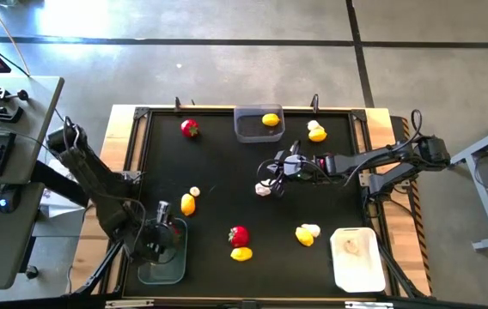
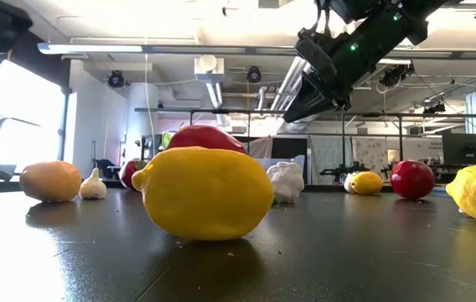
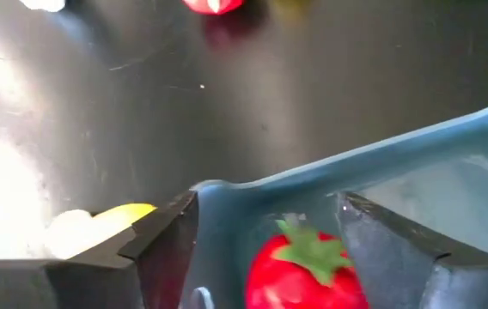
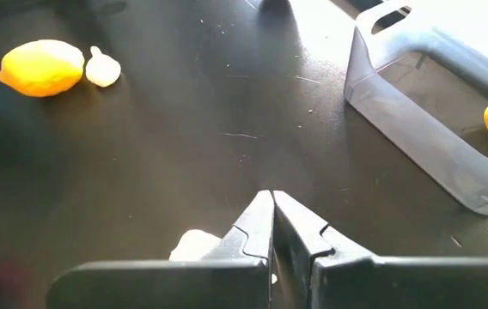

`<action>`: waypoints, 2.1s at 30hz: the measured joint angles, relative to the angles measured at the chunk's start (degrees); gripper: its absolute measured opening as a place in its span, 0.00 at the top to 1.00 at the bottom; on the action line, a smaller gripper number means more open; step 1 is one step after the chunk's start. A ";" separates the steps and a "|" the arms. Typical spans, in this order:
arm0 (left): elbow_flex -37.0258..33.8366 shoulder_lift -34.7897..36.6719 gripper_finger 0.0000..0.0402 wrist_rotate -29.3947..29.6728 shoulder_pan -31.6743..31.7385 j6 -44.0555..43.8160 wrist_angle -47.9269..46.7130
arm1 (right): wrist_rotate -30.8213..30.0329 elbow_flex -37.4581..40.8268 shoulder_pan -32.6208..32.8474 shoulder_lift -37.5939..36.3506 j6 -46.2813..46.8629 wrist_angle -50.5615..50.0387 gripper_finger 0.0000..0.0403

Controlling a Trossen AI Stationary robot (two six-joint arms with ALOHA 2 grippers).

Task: Sort produce into baskets
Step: Put the bottom right garlic into the white bin

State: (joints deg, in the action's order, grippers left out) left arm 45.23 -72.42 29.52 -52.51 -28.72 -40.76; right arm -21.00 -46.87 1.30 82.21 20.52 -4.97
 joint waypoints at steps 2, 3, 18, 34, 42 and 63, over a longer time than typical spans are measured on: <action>-0.25 2.02 0.42 -0.98 2.16 2.12 -0.29 | -0.01 0.00 0.00 0.00 -0.01 0.00 1.00; -0.49 3.16 0.44 -1.16 3.51 3.15 -0.37 | -0.01 0.00 0.00 0.00 -0.01 0.00 1.00; -13.14 12.52 0.84 -10.46 38.39 29.00 36.55 | 5.13 0.00 -3.93 0.88 -7.06 -0.08 1.00; -18.56 -0.31 0.99 -29.05 66.12 28.18 68.67 | 10.96 0.00 -11.44 1.49 -19.47 3.30 1.00; -18.51 -7.27 1.00 -28.91 69.89 28.92 74.13 | 10.96 0.00 -11.57 1.49 -19.98 10.26 1.00; -18.17 -20.94 1.00 -27.34 70.51 26.62 91.65 | 10.80 0.00 -11.67 1.49 -15.89 13.72 0.65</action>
State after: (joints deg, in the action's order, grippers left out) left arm 27.07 -93.36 2.17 18.00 -2.09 50.88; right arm -10.20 -46.87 -10.37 83.70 4.63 8.75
